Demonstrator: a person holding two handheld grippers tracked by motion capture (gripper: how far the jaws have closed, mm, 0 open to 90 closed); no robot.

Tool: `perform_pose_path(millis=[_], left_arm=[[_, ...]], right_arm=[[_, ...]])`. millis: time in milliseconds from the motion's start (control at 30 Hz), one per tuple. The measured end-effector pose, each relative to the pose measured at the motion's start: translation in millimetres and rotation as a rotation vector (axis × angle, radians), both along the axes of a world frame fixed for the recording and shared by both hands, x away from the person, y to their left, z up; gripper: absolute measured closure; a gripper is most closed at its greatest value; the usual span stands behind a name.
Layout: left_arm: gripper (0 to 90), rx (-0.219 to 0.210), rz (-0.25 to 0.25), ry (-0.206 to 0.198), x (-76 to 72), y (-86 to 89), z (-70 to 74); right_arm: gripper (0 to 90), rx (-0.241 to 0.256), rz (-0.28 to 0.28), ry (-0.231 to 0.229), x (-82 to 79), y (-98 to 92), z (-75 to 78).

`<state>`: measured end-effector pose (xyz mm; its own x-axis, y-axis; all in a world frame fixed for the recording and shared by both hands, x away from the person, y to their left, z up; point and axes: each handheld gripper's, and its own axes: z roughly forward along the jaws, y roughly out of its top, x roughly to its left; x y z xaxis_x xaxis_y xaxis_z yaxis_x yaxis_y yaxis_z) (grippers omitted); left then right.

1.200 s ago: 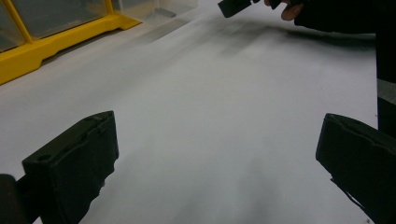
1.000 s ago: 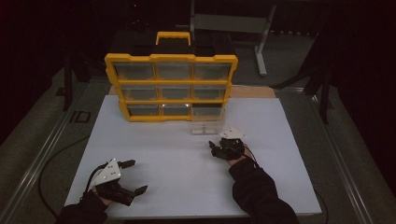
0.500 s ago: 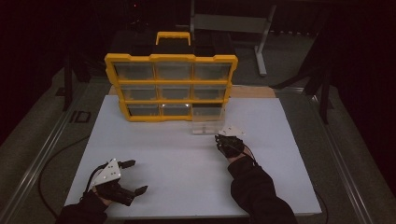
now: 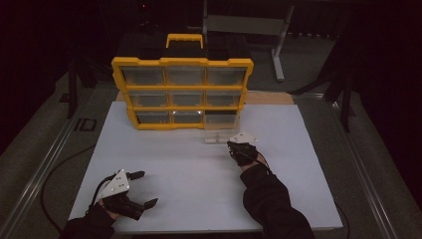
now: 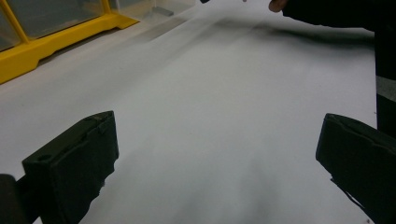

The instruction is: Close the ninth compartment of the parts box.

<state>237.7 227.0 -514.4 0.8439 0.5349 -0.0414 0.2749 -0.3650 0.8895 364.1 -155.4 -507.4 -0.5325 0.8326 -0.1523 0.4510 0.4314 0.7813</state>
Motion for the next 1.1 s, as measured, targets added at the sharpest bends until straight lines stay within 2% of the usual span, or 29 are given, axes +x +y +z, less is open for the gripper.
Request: perform_pose_path(millis=[300,733,1100], left_arm=[[0.0,-0.002,0.002,0.0,0.0,0.6,0.6],[0.0,-0.003,0.002,0.001,-0.1,0.6,0.4],[0.0,-0.008,0.0,0.0,-0.3,1.1,1.0]], right_arm=[[90.0,0.013,0.001,0.014,5.1,6.8,1.1],[90.0,0.016,-0.012,0.017,12.1,6.2,0.4],[90.0,0.034,-0.018,0.04,18.5,7.4,-0.2]])
